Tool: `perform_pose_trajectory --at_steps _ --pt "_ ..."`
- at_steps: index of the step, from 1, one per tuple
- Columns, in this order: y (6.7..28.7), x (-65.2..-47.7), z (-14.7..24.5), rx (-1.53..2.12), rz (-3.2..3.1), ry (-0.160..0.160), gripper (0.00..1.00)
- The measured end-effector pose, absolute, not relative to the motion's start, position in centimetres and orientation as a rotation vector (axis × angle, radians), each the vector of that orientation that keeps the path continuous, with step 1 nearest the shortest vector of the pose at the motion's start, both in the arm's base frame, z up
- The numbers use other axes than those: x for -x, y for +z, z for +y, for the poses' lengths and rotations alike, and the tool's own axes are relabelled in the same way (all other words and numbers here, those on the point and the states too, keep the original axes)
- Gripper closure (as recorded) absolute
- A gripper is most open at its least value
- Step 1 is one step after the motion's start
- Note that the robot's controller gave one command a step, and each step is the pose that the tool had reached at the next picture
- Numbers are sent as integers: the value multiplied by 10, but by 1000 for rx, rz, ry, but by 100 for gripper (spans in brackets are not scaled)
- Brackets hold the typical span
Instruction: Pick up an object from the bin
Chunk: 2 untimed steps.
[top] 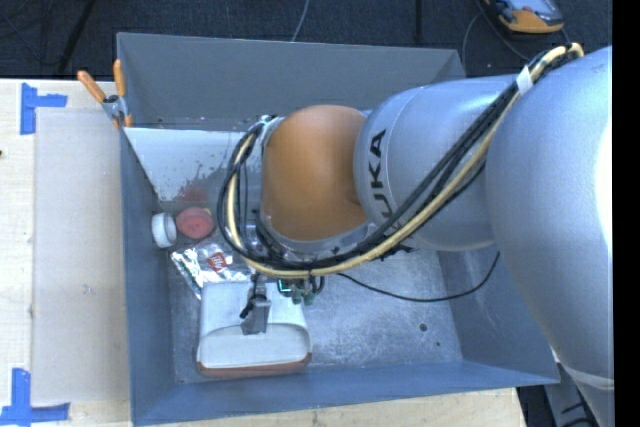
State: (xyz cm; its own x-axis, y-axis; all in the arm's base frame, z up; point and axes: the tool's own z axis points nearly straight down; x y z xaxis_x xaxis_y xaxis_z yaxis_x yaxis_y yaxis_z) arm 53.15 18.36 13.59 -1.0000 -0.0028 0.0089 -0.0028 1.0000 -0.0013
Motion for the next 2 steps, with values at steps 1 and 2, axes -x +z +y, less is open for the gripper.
perform_pose_trajectory --at_steps 1,2 --pt "67 -514 181 207 -3134 0 0" --pt "67 -515 180 213 -3136 -2 0"
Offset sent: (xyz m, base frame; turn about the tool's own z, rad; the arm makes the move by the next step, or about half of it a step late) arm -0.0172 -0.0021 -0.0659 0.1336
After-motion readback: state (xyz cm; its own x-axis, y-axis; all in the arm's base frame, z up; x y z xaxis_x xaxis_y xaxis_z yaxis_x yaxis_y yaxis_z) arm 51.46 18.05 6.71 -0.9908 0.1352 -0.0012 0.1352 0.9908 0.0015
